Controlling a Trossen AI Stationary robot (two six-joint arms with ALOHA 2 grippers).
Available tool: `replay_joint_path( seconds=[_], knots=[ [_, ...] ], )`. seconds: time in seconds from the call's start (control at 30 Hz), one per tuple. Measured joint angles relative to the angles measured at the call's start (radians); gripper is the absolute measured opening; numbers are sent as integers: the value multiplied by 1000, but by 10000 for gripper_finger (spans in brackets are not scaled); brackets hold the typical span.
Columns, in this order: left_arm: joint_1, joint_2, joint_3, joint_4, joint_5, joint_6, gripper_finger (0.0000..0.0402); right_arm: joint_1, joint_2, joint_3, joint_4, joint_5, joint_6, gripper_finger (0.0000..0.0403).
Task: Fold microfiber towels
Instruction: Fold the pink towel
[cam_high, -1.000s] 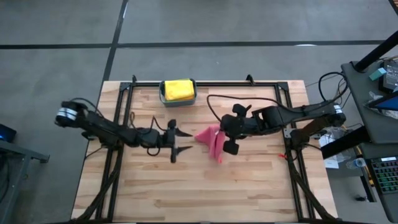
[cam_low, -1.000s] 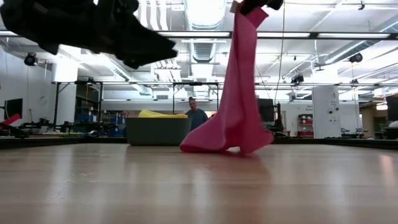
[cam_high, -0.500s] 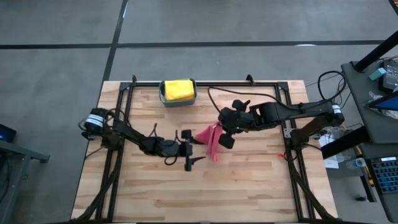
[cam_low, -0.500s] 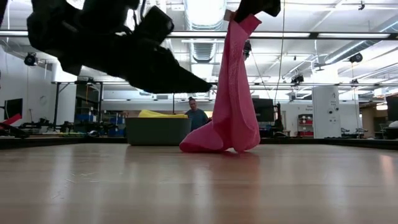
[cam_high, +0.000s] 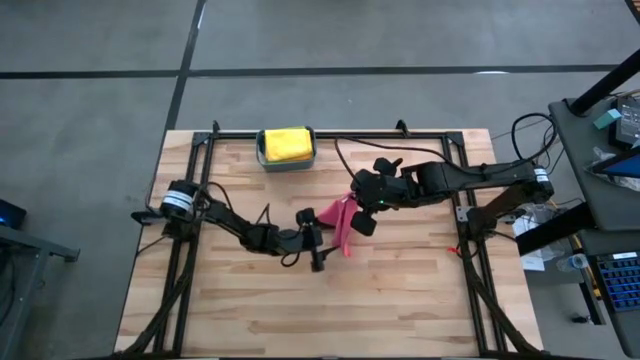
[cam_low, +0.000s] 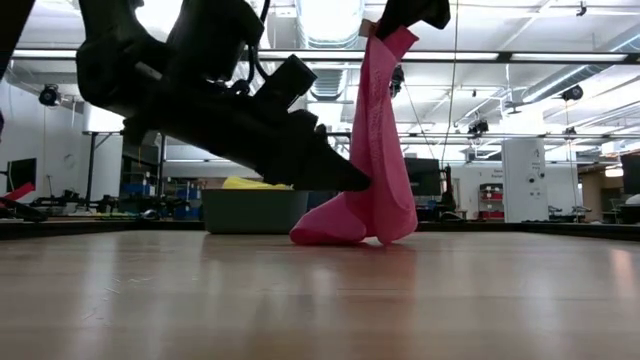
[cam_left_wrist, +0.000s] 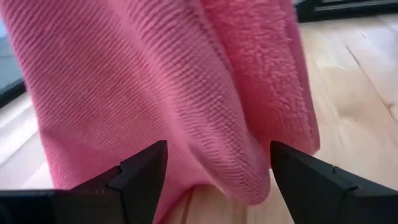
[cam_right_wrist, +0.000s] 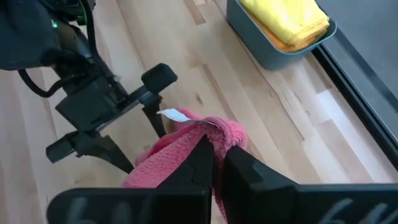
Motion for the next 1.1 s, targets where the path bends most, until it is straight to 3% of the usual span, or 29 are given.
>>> replay_joint_path(
  seconds=[0.13, 0.27, 0.4, 0.5, 0.57, 0.87, 1.1],
  knots=[
    [12, 5, 9, -4, 3, -29, 260, 0, 0, 0, 0, 0, 0, 8],
    [13, 6, 18, -14, 28, -31, 217, 0, 0, -2, 2, 0, -7, 8],
    [12, 6, 30, -69, 30, -26, 132, 0, 0, -9, 3, 0, -10, 8],
    [13, -4, 31, -113, 28, 14, 46, 0, 0, -11, 0, -1, -15, 8],
    [13, -41, 23, -146, 28, 30, 13, 0, 0, -8, -18, -1, -21, 8],
    [1, -421, 30, -626, 10, 221, 1, 3, -2, 74, -210, -68, -140, 8],
    [2, -764, 41, -973, 77, 254, 0, 3, -2, 166, -319, -88, -301, 8]
  ],
)
